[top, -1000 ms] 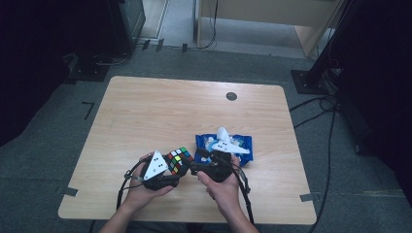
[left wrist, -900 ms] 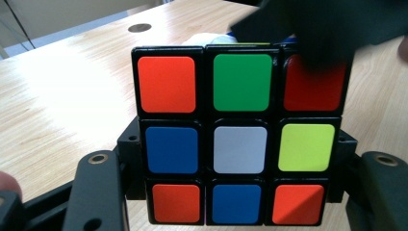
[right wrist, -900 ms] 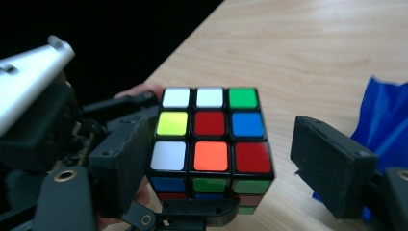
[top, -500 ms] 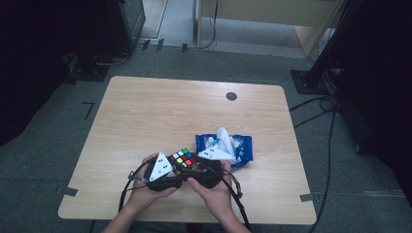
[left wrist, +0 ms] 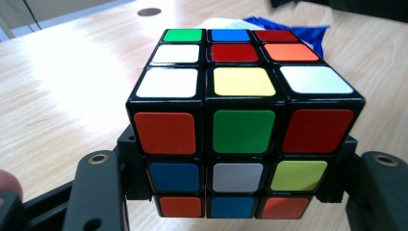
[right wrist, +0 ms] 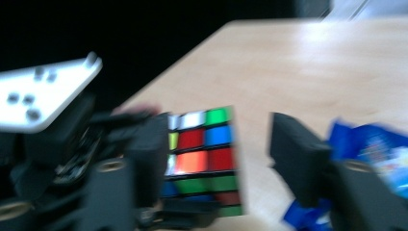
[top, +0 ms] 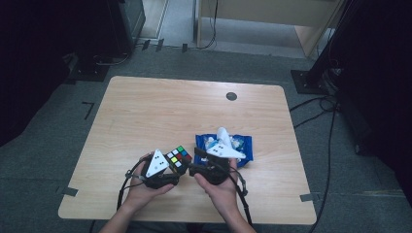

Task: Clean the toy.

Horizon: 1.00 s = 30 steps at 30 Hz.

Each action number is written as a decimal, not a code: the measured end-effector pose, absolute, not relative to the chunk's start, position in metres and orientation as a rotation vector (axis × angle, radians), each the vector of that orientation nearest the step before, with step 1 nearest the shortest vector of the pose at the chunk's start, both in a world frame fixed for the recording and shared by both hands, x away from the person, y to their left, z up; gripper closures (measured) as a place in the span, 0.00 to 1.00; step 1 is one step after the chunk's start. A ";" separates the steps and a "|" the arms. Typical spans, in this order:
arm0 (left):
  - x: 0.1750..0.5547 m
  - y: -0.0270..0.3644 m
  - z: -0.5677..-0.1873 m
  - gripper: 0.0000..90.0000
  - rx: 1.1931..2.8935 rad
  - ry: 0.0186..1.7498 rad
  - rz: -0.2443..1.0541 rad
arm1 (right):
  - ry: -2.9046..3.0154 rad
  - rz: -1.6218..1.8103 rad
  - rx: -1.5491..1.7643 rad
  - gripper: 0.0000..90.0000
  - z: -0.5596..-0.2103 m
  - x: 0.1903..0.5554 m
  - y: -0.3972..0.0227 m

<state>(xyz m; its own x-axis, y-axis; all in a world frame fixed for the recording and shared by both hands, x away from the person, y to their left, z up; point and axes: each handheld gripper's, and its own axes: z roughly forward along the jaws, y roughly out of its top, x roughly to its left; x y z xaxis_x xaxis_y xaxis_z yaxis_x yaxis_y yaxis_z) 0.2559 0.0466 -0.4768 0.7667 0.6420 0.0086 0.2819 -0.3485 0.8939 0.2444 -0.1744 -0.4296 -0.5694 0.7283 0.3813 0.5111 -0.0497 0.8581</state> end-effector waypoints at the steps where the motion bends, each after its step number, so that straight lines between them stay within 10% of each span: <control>1: 0.257 0.048 -0.476 0.38 1.930 0.701 0.438 | 1.975 1.679 1.357 0.61 -0.430 0.246 -0.181; 6: 0.256 0.051 -0.473 0.38 1.889 0.693 0.425 | 1.995 1.645 1.457 0.81 -0.444 0.254 -0.191; 30: 0.259 0.061 -0.465 0.37 1.821 0.704 0.338 | 2.113 1.758 1.515 0.98 -0.480 0.257 -0.175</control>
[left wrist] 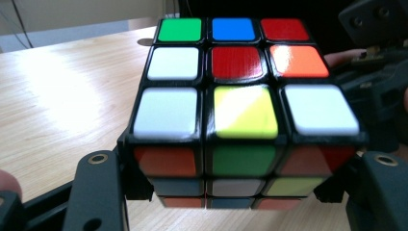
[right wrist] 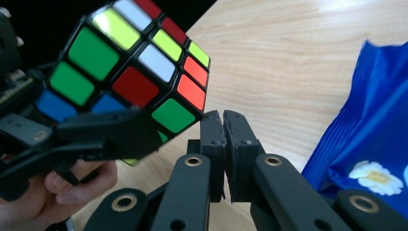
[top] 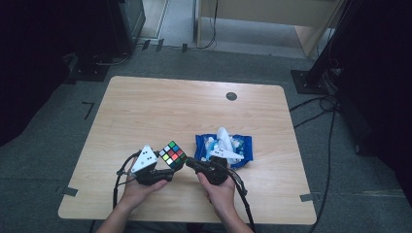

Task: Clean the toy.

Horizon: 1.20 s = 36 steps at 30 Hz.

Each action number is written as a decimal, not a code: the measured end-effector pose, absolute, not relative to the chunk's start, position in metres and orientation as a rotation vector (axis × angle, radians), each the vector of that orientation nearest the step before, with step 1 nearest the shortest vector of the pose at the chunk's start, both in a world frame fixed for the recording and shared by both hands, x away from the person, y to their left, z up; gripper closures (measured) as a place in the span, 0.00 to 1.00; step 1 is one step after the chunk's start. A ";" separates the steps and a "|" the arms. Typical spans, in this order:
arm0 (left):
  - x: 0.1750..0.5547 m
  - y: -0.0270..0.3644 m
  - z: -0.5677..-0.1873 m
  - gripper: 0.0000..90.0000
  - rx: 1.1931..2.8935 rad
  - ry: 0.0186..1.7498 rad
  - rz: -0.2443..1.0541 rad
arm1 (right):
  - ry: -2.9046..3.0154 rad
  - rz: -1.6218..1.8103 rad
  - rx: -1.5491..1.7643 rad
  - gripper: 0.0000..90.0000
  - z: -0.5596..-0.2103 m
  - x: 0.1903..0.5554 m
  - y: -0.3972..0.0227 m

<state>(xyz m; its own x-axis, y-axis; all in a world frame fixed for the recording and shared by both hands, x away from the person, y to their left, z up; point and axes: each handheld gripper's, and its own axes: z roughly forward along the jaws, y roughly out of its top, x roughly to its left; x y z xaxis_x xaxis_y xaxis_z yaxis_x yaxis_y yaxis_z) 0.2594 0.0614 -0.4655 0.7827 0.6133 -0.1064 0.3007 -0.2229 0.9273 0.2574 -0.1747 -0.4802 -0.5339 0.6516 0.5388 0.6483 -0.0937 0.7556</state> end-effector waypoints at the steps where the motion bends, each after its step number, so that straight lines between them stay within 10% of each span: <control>1: 0.259 0.060 -0.466 0.37 1.827 0.705 0.338 | 2.100 1.759 1.517 0.98 -0.479 0.257 -0.176; 13: 0.256 0.055 -0.469 0.38 1.870 0.664 0.359 | 2.011 1.751 1.405 0.98 -0.464 0.251 -0.182; 26: 0.251 0.045 -0.474 0.38 1.911 0.656 0.442 | 1.942 1.863 1.629 0.22 -0.445 0.247 -0.177; 36: 0.246 0.036 -0.478 0.38 1.944 0.607 0.456 | 1.987 1.850 1.681 0.37 -0.456 0.248 -0.167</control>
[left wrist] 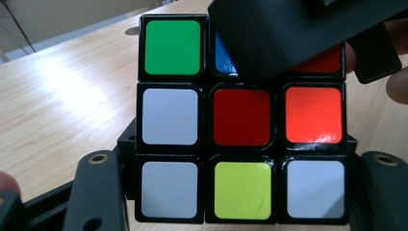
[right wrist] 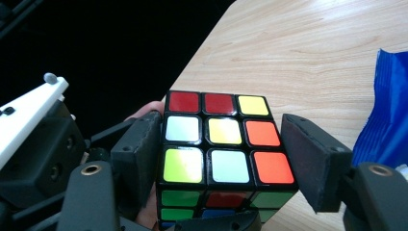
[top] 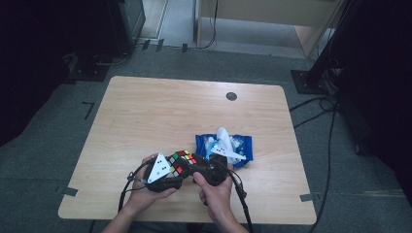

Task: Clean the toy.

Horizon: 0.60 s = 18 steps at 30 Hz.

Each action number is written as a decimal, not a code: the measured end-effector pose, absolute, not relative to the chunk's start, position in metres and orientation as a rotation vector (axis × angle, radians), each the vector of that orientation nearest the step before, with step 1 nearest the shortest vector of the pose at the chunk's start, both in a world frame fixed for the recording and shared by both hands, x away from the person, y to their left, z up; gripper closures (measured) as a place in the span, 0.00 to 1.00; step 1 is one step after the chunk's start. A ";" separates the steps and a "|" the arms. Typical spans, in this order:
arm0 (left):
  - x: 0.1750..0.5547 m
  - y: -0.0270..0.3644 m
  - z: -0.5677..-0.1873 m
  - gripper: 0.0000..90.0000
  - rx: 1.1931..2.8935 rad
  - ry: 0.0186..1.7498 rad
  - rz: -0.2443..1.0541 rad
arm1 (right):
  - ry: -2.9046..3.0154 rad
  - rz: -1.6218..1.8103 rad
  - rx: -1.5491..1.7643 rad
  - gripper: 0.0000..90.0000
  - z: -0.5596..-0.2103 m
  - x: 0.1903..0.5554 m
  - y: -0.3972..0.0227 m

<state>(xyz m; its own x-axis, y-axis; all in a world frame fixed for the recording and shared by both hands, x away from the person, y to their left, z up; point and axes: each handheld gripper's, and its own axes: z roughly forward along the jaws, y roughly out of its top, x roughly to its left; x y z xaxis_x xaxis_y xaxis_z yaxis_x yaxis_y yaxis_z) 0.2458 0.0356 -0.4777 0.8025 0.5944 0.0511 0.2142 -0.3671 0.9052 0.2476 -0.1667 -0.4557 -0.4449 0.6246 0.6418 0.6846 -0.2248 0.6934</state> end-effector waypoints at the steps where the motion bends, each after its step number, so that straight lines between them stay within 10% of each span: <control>1: 0.246 0.035 -0.478 0.37 1.944 0.608 0.452 | -1.924 -1.789 -1.630 0.37 -0.455 0.247 -0.167; 18: 0.245 0.034 -0.479 0.37 1.948 0.606 0.464 | -2.205 -1.794 -1.607 0.38 -0.446 0.238 -0.155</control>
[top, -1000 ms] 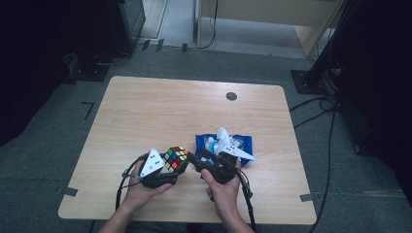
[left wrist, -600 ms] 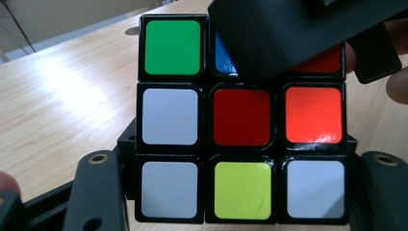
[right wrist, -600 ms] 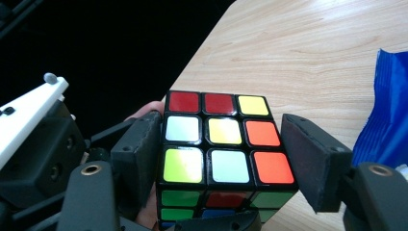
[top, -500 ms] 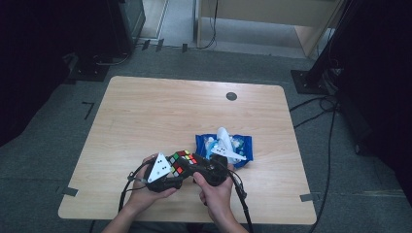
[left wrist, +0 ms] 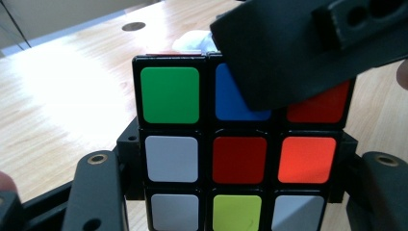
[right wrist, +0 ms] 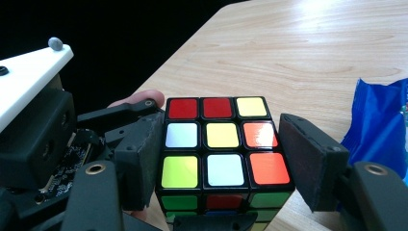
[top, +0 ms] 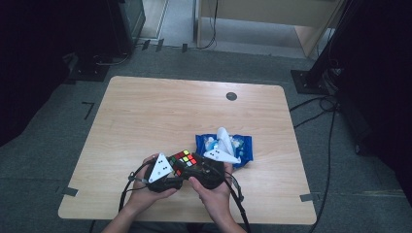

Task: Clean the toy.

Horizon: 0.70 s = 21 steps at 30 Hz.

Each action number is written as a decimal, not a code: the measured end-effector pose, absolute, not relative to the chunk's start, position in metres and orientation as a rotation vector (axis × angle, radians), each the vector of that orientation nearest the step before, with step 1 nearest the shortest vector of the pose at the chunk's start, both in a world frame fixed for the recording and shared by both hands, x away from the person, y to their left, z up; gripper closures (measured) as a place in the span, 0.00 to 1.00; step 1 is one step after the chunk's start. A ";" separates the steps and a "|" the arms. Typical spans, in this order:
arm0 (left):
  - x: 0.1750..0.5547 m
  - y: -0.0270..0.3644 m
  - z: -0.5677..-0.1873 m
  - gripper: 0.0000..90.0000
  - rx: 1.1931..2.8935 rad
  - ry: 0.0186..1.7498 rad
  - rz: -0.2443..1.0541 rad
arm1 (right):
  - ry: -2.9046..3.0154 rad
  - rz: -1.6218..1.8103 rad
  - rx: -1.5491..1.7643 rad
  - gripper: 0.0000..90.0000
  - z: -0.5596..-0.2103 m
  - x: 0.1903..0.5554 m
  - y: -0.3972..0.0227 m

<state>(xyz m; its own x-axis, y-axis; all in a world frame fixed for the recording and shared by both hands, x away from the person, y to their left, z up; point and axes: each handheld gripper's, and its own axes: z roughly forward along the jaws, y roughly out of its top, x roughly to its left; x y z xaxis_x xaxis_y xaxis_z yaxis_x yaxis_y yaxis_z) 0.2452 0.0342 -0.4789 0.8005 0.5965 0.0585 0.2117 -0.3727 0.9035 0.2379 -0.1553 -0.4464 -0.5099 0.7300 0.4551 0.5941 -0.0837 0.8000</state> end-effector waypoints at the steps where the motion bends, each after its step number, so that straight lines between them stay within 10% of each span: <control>1: 0.245 0.034 -0.478 0.37 1.946 0.607 0.469 | 2.044 1.659 1.483 0.38 -0.446 0.239 -0.155; 21: 0.243 0.033 -0.474 0.35 1.925 0.576 0.440 | 2.021 1.621 1.530 0.38 -0.447 0.238 -0.157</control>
